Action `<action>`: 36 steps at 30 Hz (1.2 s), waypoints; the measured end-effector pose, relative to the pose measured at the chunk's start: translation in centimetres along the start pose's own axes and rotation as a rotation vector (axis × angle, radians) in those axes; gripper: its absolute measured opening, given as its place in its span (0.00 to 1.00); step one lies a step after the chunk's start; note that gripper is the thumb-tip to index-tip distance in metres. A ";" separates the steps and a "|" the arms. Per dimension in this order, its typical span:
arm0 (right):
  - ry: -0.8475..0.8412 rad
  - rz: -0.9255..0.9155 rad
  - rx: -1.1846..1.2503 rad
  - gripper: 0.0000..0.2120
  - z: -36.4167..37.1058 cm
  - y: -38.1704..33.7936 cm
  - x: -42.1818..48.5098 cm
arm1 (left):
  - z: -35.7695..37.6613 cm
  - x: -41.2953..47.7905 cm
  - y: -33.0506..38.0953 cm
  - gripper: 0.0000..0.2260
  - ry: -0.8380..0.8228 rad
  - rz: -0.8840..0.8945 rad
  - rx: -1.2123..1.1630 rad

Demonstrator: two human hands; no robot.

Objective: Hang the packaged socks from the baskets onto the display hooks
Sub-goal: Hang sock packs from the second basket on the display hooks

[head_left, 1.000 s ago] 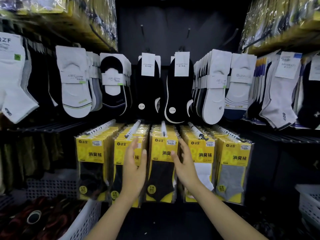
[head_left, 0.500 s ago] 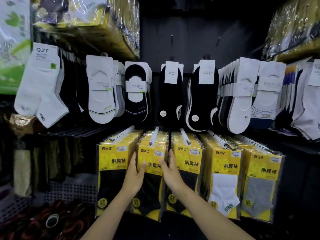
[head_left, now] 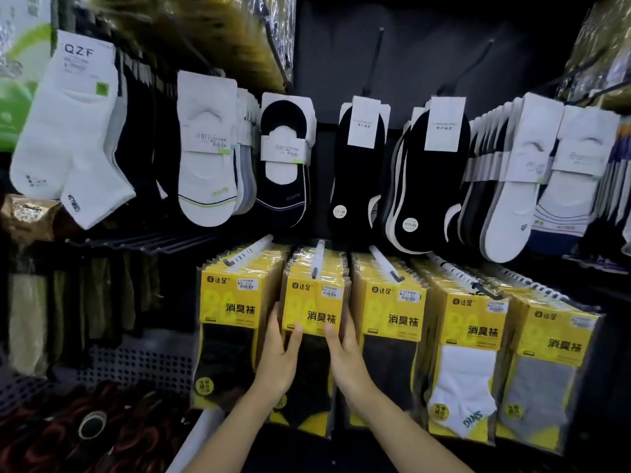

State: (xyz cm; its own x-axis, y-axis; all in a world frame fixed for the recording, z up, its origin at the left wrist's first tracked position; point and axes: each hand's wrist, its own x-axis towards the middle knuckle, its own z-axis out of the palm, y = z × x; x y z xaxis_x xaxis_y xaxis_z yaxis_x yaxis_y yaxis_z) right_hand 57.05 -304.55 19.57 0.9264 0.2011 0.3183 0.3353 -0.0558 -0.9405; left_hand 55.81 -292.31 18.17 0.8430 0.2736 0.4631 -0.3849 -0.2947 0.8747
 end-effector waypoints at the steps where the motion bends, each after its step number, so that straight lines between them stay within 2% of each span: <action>1: -0.012 0.008 -0.020 0.27 0.0 0.8 -0.6 | 0.1 -0.7 -0.6 0.31 -0.005 -0.006 0.003; 4: -0.003 0.034 -0.042 0.21 0.3 1.7 -1.1 | 0.4 -1.8 -1.9 0.29 -0.003 -0.028 0.012; 9: 0.030 0.079 -0.061 0.25 0.7 0.9 -1.1 | 0.2 -2.1 -1.0 0.28 0.033 -0.028 0.048; 12: 0.047 0.005 -0.088 0.29 0.3 -0.2 -2.3 | -0.4 -3.3 0.6 0.31 0.081 0.021 0.058; 15: 0.067 -0.122 -0.108 0.32 -0.3 -2.4 -3.1 | -2.0 -4.4 3.0 0.30 0.162 0.107 0.028; 17: 0.088 -0.250 -0.134 0.29 -0.6 -4.1 -3.6 | -3.7 -4.5 4.3 0.25 0.219 0.185 0.016; 19: 0.091 -0.355 -0.182 0.22 -0.4 -5.3 -3.8 | -5.8 -4.2 4.7 0.21 0.300 0.238 0.048; 21: 0.049 -0.356 -0.215 0.19 0.7 -5.8 -4.0 | -7.7 -3.7 4.2 0.20 0.374 0.220 0.070; 23: -0.037 -0.266 -0.202 0.20 2.1 -5.8 -3.9 | -9.2 -2.9 3.2 0.23 0.409 0.129 0.066; 25: -0.130 -0.173 -0.154 0.26 3.7 -5.7 -3.4 | -10.3 -1.8 2.3 0.27 0.398 0.014 0.066; 28: -0.205 -0.075 -0.071 0.33 6.1 -5.9 -2.2 | -11.4 0.1 1.6 0.32 0.261 -0.085 0.057; 32: -0.196 0.024 0.017 0.31 9.0 -5.6 -0.6 | -11.9 2.4 1.1 0.29 0.099 -0.077 -0.025; 36: -0.127 0.031 0.035 0.28 10.9 -4.8 1.1 | -11.8 3.7 0.2 0.26 0.082 -0.057 -0.071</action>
State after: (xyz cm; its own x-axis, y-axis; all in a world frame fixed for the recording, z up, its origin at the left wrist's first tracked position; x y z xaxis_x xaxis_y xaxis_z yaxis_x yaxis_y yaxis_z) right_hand 54.56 -293.37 23.16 0.9065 0.3218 0.2732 0.2982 -0.0301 -0.9540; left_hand 54.42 -280.60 21.74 0.8317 0.3632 0.4200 -0.3652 -0.2121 0.9065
